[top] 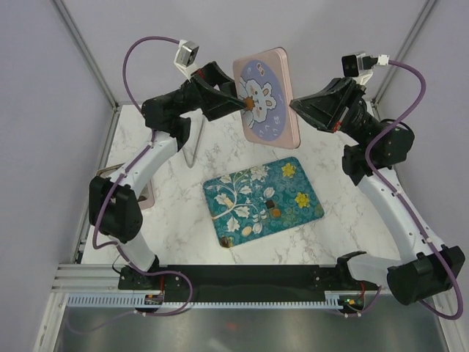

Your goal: Pack the chocolate

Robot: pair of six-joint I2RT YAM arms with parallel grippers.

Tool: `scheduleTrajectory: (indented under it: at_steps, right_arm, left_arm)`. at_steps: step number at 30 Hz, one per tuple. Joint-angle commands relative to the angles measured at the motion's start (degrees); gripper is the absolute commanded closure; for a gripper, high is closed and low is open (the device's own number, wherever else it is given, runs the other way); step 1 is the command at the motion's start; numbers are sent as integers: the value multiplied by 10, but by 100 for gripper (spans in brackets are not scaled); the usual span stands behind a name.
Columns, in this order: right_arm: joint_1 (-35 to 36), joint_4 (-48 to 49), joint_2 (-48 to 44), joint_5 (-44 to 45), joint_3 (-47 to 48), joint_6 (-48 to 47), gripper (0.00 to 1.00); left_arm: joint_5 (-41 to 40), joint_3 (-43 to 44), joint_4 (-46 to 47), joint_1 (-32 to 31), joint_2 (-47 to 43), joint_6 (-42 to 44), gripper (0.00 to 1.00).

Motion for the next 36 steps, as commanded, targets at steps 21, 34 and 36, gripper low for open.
scheduleTrajectory:
  at_steps: [21, 34, 36]
  right_arm:
    - [-53, -520, 12, 3, -35, -451, 52]
    - [-53, -582, -115, -4, -190, -506, 52]
    - [-53, -555, -134, -14, -205, -492, 49]
  left_arm:
    - [-39, -191, -41, 11, -51, -27, 97]
    - [-63, -252, -39, 35, -86, -51, 98]
    - [-72, -255, -33, 36, -86, -58, 98]
